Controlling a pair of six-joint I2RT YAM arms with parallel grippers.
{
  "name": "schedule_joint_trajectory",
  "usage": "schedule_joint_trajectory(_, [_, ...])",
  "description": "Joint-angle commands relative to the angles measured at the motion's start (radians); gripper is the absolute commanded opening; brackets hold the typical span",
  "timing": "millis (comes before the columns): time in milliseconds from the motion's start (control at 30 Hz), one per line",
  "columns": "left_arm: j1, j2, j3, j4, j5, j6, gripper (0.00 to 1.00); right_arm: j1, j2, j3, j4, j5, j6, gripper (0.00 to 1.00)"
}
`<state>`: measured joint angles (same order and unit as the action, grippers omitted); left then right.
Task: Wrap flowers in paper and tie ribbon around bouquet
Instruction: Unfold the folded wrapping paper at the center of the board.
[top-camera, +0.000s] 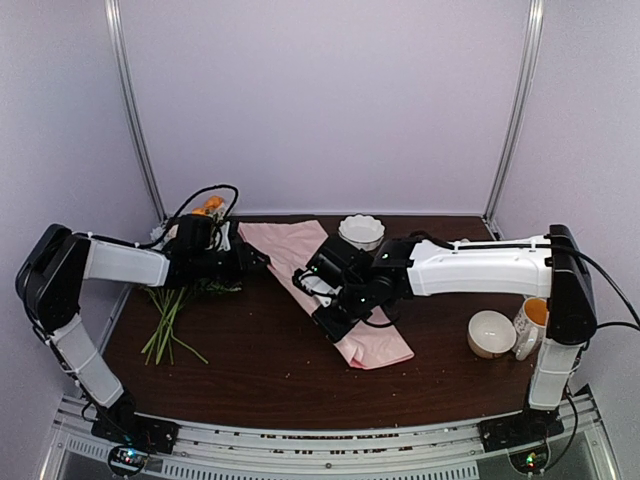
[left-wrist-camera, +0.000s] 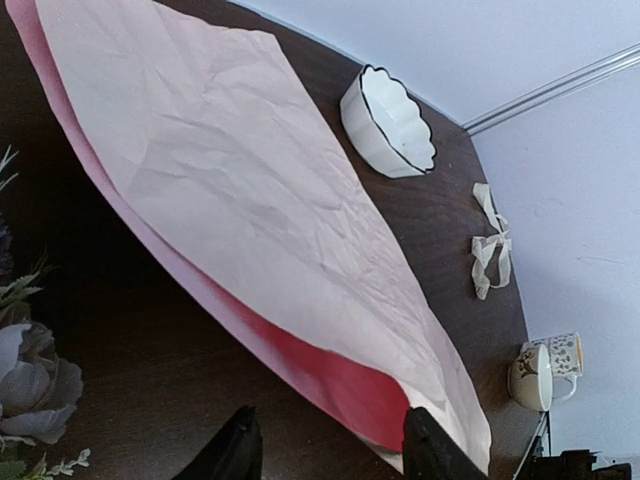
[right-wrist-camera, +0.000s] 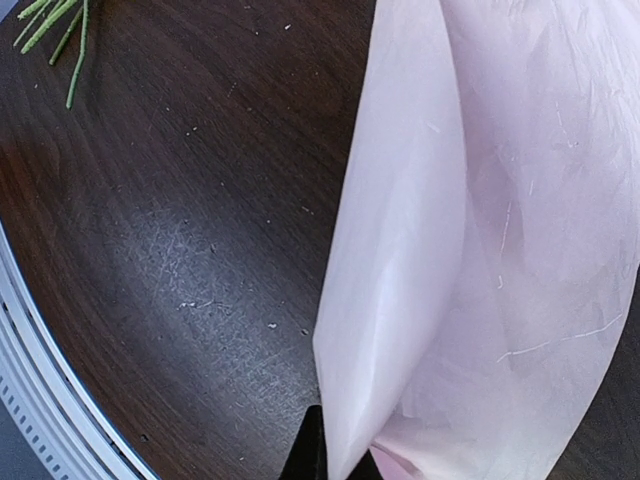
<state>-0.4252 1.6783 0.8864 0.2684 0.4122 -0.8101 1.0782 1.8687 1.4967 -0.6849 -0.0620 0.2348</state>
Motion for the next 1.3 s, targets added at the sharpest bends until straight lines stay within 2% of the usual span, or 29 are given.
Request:
schedule_joint_trajectory(0, [0.002, 0.049, 0.024, 0.035, 0.002, 0.01, 0.5, 0.008, 0.003, 0.014, -0.008, 0.034, -0.001, 0.0])
schedule_joint_trajectory(300, [-0.001, 0.043, -0.025, 0.08, 0.002, -0.007, 0.47, 0.01, 0.004, 0.018, -0.001, 0.025, 0.004, 0.0])
schedule_joint_trajectory(667, [-0.036, 0.132, 0.016, 0.162, 0.058, -0.048, 0.51, 0.044, 0.019, 0.024, 0.006, 0.01, -0.054, 0.0])
schedule_joint_trajectory(767, [-0.043, 0.134, 0.019, 0.167, 0.062, -0.048, 0.44, 0.069, 0.032, 0.032, 0.005, 0.005, -0.098, 0.0])
schedule_joint_trajectory(867, [-0.044, 0.136, 0.004, 0.205, 0.086, -0.055, 0.24, 0.073, 0.026, 0.023, 0.03, -0.039, -0.116, 0.02])
schedule_joint_trajectory(933, [-0.044, 0.132, -0.013, 0.236, 0.097, -0.058, 0.04, 0.073, 0.007, 0.007, 0.053, -0.073, -0.127, 0.1])
schedule_joint_trajectory(967, [-0.046, 0.126, -0.02, 0.246, 0.096, -0.053, 0.0, 0.07, -0.005, -0.002, 0.065, -0.091, -0.13, 0.19])
schedule_joint_trajectory(1033, [-0.051, 0.107, -0.037, 0.246, 0.079, -0.031, 0.0, 0.054, -0.035, -0.015, 0.093, -0.143, -0.122, 0.41])
schedule_joint_trajectory(1100, [-0.06, 0.074, -0.05, 0.226, 0.055, 0.004, 0.0, 0.025, -0.069, -0.028, 0.134, -0.188, -0.083, 0.58])
schedule_joint_trajectory(1200, [-0.095, 0.001, -0.055, 0.156, 0.003, 0.089, 0.0, -0.016, -0.108, -0.034, 0.199, -0.17, -0.017, 0.73])
schedule_joint_trajectory(1267, [-0.133, -0.06, -0.055, 0.114, -0.036, 0.137, 0.0, -0.025, -0.111, -0.013, 0.216, -0.106, 0.016, 0.77])
